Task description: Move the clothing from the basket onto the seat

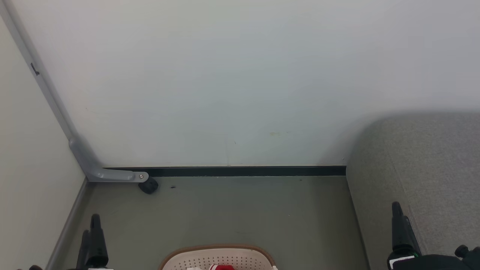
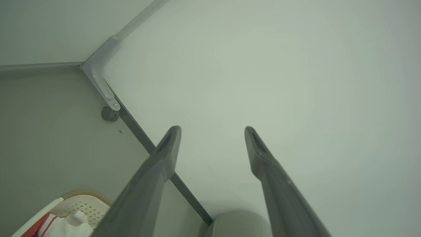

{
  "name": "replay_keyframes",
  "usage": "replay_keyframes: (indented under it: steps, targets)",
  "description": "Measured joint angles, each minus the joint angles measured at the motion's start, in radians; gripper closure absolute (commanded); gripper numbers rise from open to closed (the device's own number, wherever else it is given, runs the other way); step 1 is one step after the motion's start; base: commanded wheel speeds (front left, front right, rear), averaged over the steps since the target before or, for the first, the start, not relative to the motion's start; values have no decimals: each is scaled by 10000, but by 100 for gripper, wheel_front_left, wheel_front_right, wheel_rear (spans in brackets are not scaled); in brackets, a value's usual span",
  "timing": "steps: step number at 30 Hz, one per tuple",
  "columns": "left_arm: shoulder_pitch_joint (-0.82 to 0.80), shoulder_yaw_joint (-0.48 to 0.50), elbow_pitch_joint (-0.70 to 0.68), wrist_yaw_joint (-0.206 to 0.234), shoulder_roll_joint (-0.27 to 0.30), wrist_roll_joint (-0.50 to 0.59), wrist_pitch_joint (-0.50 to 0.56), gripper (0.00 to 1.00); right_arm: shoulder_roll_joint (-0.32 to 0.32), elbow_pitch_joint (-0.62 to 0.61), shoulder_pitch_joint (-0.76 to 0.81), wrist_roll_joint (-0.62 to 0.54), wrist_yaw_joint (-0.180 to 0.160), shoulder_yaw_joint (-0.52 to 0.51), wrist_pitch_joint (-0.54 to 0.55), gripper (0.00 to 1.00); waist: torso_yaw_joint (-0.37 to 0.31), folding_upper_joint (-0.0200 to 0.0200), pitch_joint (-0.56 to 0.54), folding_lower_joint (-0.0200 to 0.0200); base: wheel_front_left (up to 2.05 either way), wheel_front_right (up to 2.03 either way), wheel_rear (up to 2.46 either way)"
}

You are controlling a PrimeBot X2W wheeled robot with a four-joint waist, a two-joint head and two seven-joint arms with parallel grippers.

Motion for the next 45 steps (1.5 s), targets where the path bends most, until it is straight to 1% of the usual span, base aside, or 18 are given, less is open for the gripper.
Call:
replay_keyframes:
  steps: [2, 6, 10, 14, 18, 20, 22, 27, 36, 45]
  targets:
    - [22, -178, -199, 163, -4, 625, -21, 0, -10, -17, -2, -550, 4, 192, -73, 0, 3, 0, 0, 0, 0, 0, 0]
    - [129, -420, -510, 339, 4, 1864, -213, 0, -102, -61, -3, -1377, -6, 378, -219, 0, 7, 0, 8, 0, 0, 0, 0]
    - [168, -729, -629, 430, 17, 3572, -353, 0, -224, -88, -18, -2351, -12, 589, -382, 0, 5, 0, 19, 0, 0, 0, 0]
    - [174, -1064, -686, 518, 23, 4853, -481, 0, -291, -86, -100, -3175, -111, 715, -518, 0, -6, 0, 31, 0, 0, 0, 0]
    - [184, -1277, -688, 614, 29, 5787, -633, 0, -324, -77, -159, -3921, -276, 803, -673, 0, -30, 0, 41, 0, 0, 0, 0]
    - [186, -1323, -685, 696, 31, 6213, -709, 0, -372, -65, -158, -4339, -288, 874, -742, 0, -44, 0, 45, 0, 0, 0, 0]
    - [192, -1363, -673, 769, 35, 6636, -792, 0, -389, -23, -158, -4706, -374, 945, -825, 0, -61, 0, 48, 0, 0, 0, 0]
    - [224, -1522, -560, 863, 44, 7823, -970, 0, -437, 203, -155, -5613, -464, 1139, -1005, 0, -105, 0, 51, 0, 0, 0, 0]
    - [384, -1965, 90, 1091, 90, 9160, -1308, 0, -571, 880, -153, -7001, -550, 1546, -1344, 0, -213, 0, 46, 0, 0, 0, 0]
    - [521, -2545, 965, 1304, 107, 9421, -1584, 0, -608, 1649, -146, -8084, -539, 1916, -1618, 0, -352, 0, 67, 0, 0, 0, 0]
